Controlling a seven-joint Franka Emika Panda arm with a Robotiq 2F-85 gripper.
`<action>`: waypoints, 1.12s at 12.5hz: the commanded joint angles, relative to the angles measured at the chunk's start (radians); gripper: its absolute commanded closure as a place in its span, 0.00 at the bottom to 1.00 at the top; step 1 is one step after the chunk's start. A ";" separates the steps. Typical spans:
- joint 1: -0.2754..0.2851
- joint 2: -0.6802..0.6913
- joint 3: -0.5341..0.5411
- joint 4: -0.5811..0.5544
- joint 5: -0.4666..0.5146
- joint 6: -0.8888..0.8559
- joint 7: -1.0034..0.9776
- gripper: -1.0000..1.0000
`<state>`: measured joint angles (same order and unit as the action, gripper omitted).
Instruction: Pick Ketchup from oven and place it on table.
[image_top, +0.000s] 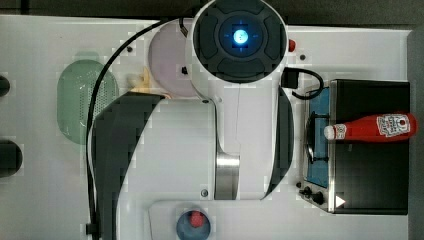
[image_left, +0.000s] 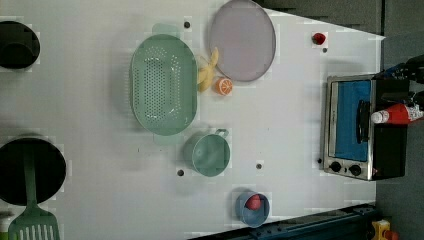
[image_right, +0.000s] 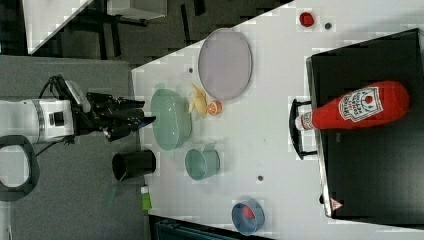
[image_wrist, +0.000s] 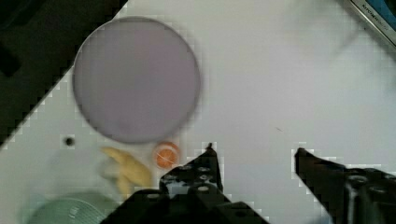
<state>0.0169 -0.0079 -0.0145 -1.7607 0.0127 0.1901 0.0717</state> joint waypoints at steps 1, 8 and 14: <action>-0.002 -0.385 -0.046 -0.186 -0.012 -0.234 0.069 0.21; -0.041 -0.341 -0.149 -0.185 -0.022 -0.142 0.069 0.00; -0.069 -0.187 -0.392 -0.182 -0.022 0.059 0.051 0.00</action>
<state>-0.0360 -0.1884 -0.3513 -1.9258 -0.0052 0.2430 0.1041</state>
